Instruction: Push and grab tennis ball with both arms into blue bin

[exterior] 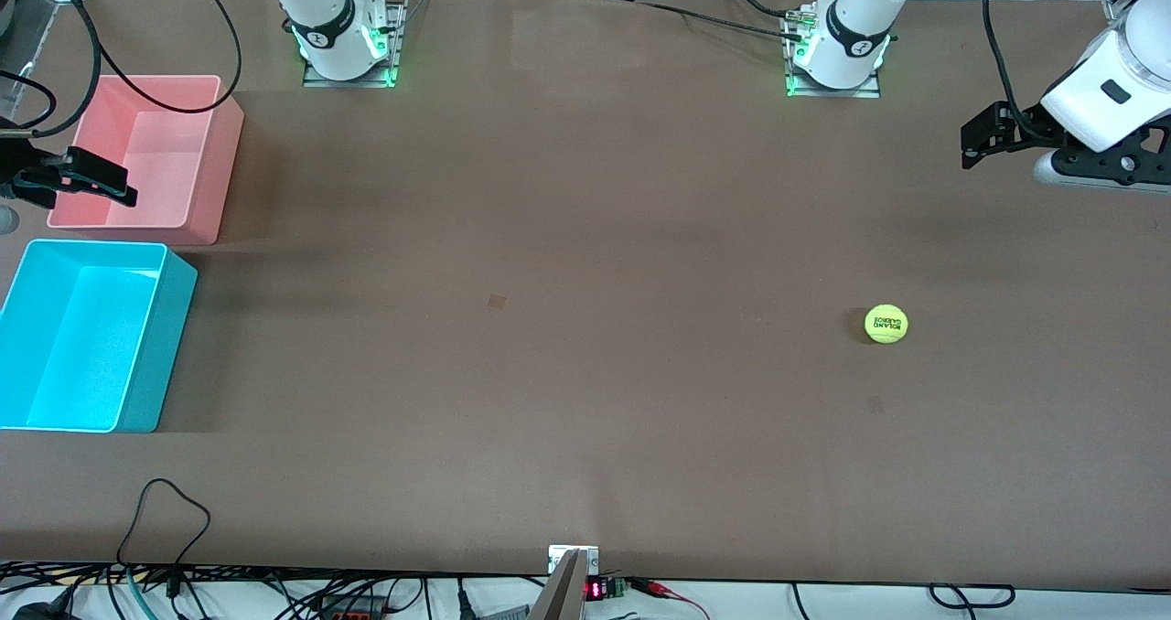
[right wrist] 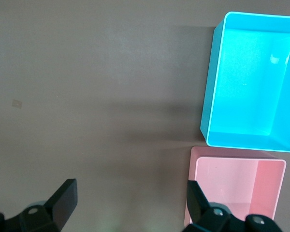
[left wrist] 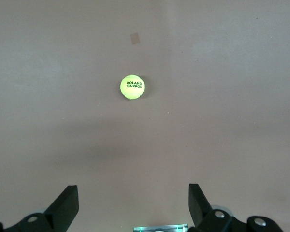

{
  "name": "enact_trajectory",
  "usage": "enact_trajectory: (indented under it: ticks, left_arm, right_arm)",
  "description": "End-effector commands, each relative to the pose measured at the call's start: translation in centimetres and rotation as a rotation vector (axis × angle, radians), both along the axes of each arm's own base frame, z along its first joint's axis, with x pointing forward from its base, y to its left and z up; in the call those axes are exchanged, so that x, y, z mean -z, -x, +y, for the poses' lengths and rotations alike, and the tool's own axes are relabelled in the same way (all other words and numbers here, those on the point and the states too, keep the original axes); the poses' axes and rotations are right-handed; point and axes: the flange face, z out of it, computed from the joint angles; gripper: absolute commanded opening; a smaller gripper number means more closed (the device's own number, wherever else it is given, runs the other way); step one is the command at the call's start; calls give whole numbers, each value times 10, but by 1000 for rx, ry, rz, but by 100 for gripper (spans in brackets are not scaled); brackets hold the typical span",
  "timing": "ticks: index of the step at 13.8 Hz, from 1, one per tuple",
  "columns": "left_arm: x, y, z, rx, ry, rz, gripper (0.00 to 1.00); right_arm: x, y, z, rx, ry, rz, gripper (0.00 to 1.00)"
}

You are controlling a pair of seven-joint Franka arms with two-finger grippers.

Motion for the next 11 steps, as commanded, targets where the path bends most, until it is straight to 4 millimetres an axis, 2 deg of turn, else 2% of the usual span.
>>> enact_trajectory:
  ticks: [1,7,10,11]
  left_arm:
    - [-4,-3,9,2,19,10,100]
    - [-4,-3,12,-17,16,7,100]
    - [-8,-4,7,5,16,1,100]
    - [-2,-8,6,6,22,14,100]
  right_arm:
    - [-3,5,1,-2,-1,-8,100]
    - [-2,5,0,-2,-1,-7,100]
    - [-2,5,-1,-3,14,-4,100]
    - [-1,5,-2,-3,15,-3,100]
